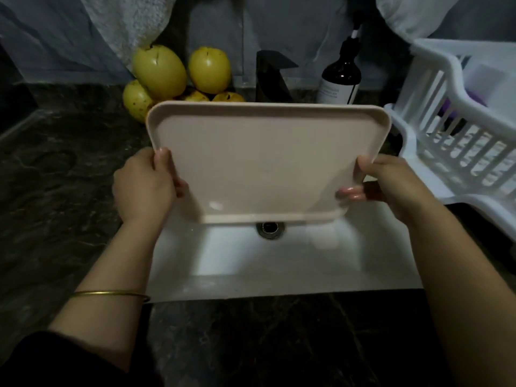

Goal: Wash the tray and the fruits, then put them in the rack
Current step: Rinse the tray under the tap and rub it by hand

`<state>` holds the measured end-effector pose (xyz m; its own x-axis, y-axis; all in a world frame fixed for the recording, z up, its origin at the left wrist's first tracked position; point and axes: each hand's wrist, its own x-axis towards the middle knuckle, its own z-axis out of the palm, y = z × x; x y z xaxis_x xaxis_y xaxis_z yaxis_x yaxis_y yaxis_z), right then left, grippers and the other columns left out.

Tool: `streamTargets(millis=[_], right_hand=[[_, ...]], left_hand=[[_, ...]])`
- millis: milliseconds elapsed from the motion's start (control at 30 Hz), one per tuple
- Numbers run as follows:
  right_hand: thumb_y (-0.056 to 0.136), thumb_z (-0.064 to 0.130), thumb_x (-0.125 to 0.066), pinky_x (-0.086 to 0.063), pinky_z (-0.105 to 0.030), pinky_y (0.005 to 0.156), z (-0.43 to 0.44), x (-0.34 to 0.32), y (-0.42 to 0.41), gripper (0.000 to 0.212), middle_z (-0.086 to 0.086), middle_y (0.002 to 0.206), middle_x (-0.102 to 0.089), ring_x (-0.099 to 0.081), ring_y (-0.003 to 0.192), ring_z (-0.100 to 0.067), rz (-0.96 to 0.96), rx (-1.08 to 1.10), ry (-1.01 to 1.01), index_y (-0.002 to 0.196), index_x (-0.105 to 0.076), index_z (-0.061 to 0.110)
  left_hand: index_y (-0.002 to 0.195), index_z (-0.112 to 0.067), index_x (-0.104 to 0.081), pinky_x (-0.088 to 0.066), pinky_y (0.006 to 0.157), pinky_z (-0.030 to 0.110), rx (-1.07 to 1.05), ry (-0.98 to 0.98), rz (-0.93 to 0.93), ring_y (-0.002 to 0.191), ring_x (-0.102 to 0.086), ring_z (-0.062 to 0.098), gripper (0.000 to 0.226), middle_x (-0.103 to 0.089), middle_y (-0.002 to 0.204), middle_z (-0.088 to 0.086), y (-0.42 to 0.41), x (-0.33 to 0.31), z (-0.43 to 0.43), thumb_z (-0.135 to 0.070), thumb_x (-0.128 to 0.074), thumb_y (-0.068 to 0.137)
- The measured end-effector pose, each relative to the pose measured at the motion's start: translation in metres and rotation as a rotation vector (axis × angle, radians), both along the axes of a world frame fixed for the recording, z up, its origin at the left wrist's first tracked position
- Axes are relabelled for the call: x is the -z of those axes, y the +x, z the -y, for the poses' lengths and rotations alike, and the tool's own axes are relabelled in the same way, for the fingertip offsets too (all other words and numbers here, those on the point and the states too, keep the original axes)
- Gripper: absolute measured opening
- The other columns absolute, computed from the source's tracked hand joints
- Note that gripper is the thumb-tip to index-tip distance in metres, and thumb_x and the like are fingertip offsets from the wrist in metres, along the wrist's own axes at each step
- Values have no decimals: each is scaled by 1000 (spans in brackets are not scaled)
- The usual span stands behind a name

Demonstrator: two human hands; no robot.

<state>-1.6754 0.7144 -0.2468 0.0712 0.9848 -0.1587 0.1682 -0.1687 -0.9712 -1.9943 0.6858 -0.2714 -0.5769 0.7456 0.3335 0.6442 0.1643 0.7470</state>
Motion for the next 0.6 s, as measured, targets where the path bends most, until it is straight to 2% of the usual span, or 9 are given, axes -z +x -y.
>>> streamTargets(millis=[100,167,233,333,400,433,467,533,600], right_hand=[[93,3,-31,-56,-42,83,0,-3,1,28,-10,112,-65,-67,91,-38,-201,-36,33,97,-58,9],[88,-2,-22,-53,-45,89,2,-5,1,38,-10,108,-65,-64,96,-41,-311,-22,41,97,-57,9],[86,-1,-21,-55,-47,84,4,-5,1,36,-14,105,-65,-62,98,-45,-450,9,37,94,-56,6],[84,15,-38,-56,-46,81,2,-3,5,31,-19,97,-67,-63,97,-40,-579,50,28,82,-65,-1],[73,39,-58,-58,-32,79,1,-4,8,43,-16,86,-72,-69,85,-25,-486,-25,-18,65,-74,-1],[64,43,-65,-58,-26,77,0,-3,9,42,-13,84,-73,-70,81,-20,-431,-71,-38,65,-76,3],[63,39,-69,-57,-24,77,-1,-1,11,36,-10,85,-74,-70,82,-18,-384,-97,-39,71,-77,5],[81,17,-63,-57,-23,78,-5,3,15,22,-7,96,-73,-68,92,-17,-358,-89,-27,97,-73,5],[91,4,-52,-56,-17,71,-7,5,17,32,-4,112,-68,-65,96,-14,-267,-78,-45,122,-59,7]], left_hand=[[81,-26,-58,-55,76,49,89,137,193,79,-68,31,46,-69,85,9,-2,-3,4,-62,-29,83],[79,-27,-58,-57,73,47,140,161,313,77,-69,28,37,-70,85,9,-1,-7,7,-51,-32,88],[81,-24,-63,-59,71,41,156,210,566,74,-71,30,32,-71,79,11,3,-11,6,-31,-34,91],[82,-18,-63,-55,64,32,147,262,862,69,-70,22,41,-69,74,6,9,-17,9,-28,-27,97],[75,-17,-59,-55,67,33,146,290,992,72,-67,18,47,-66,72,2,9,-20,11,-38,-26,100],[75,-16,-58,-55,70,36,165,294,1063,77,-67,19,49,-65,74,3,7,-21,11,-44,-27,100],[77,-15,-57,-56,72,37,194,278,1124,81,-66,21,47,-65,75,3,5,-22,11,-47,-31,99],[78,-15,-56,-58,67,32,257,190,1188,73,-66,17,32,-66,66,-1,5,-24,11,-37,-43,98],[78,-12,-58,-55,55,23,313,77,1227,60,-65,14,21,-65,58,0,7,-25,13,-20,-47,94]])
